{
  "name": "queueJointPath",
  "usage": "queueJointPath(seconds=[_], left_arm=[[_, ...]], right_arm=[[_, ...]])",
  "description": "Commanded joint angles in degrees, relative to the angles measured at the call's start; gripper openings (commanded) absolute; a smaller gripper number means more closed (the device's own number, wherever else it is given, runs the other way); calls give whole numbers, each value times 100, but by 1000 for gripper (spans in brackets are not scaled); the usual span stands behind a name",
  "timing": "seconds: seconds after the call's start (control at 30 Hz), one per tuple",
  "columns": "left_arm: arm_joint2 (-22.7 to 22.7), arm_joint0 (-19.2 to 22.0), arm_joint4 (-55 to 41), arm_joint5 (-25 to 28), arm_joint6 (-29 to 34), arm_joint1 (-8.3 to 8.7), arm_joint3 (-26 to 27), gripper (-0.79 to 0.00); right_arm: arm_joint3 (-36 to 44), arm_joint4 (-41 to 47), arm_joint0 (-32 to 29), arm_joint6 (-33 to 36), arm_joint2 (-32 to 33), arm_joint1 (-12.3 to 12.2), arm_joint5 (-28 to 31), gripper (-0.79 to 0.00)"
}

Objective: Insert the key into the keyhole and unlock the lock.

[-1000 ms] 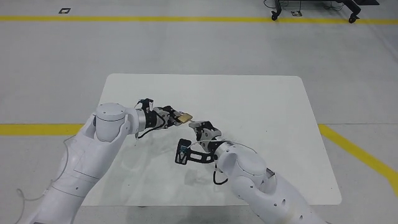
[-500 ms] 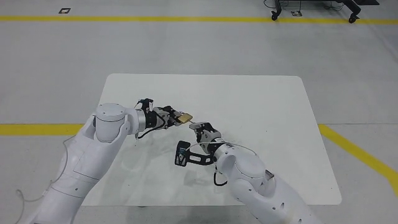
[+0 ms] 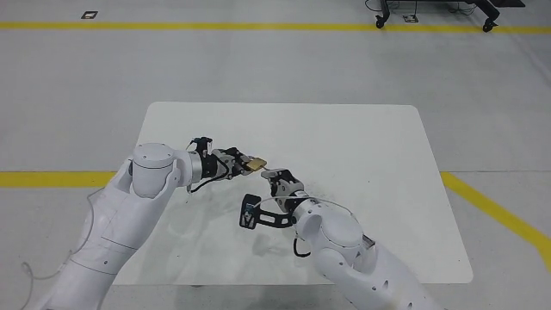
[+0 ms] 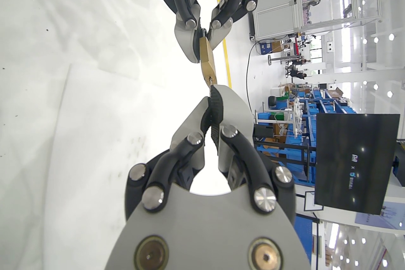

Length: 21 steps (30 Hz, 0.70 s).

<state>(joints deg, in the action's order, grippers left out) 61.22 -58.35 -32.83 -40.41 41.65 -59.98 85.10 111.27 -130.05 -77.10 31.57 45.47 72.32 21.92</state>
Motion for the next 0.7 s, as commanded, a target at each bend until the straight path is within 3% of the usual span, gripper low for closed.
queueJointPath(seconds=[0.0, 0.67], left_arm=[[-5, 2, 2, -8, 0, 1, 4, -785], [-69, 57, -49, -87, 5, -3, -84, -785]], right_arm=[[-7, -3, 9, 8, -7, 13, 5, -785], [-51, -15, 44, -40, -27, 134, 138, -785]])
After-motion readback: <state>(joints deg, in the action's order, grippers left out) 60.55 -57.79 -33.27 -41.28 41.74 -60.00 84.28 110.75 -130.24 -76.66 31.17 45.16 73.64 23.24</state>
